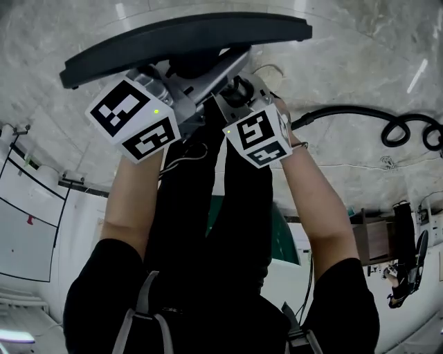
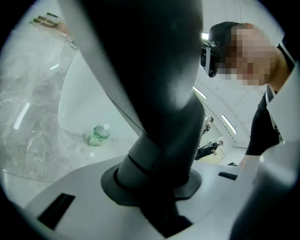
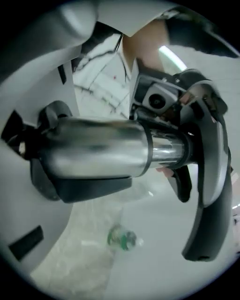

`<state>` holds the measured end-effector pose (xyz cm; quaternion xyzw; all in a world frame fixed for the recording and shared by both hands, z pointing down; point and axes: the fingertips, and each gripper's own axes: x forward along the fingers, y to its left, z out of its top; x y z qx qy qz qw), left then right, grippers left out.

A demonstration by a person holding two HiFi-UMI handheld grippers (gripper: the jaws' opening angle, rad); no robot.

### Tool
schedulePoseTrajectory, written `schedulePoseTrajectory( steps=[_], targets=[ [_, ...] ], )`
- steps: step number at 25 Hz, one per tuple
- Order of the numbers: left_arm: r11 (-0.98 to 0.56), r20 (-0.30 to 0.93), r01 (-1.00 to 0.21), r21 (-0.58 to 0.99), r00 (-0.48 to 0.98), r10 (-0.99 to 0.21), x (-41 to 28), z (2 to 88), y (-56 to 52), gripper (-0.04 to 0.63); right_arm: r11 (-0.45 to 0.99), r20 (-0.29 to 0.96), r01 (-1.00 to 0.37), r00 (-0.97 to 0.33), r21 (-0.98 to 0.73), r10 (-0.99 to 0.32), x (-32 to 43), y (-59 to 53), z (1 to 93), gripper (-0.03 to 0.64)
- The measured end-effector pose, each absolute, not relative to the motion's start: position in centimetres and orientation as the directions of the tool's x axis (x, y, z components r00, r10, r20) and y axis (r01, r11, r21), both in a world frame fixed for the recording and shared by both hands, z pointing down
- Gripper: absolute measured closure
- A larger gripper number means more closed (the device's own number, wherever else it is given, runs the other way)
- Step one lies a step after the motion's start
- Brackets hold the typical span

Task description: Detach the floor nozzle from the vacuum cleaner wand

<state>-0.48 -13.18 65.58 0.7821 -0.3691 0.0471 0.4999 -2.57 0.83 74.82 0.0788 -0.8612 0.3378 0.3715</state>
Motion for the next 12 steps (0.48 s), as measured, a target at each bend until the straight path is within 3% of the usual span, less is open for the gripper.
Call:
schedulePoseTrajectory(
  steps=[3, 5, 7, 8, 10, 12],
  targets=[
    [-0.262, 0.376, -0.557, 0.788, 0.773, -0.511, 0.1, 64.6, -12.8, 0.486, 0.632, 0.434, -0.102, -0.809, -0.768, 0.397, -3.2, 3.9, 72.0, 0.512],
    [-0.31, 0.285, -0.465, 0.829, 0.829, -0.481, 1.1, 63.1, -12.1, 0.489, 0.461, 0.182, 0.113, -0.817, -0.88, 0.547, -2.4, 5.9, 69.1, 0.514],
    [-0.353, 0.183, -0.357, 0.865, 0.879, -0.441, 2.2, 61.8, -11.6, 0.491, 0.258, -0.075, 0.297, -0.777, -0.919, 0.625, -1.1, 6.9, 66.2, 0.514],
    [-0.352, 0.16, -0.329, 0.876, 0.888, -0.431, 2.6, 61.7, -11.5, 0.489, 0.211, -0.123, 0.322, -0.767, -0.923, 0.63, -0.7, 6.9, 65.6, 0.516],
    [-0.314, 0.187, -0.341, 0.886, 0.883, -0.431, 2.6, 62.5, -11.8, 0.489, 0.254, -0.052, 0.251, -0.799, -0.934, 0.599, -0.9, 6.5, 66.4, 0.52],
    [-0.259, 0.251, -0.396, 0.881, 0.855, -0.453, 2.0, 63.5, -12.2, 0.489, 0.379, 0.129, 0.096, -0.84, -0.92, 0.527, -1.7, 5.8, 68.1, 0.52]
  ],
)
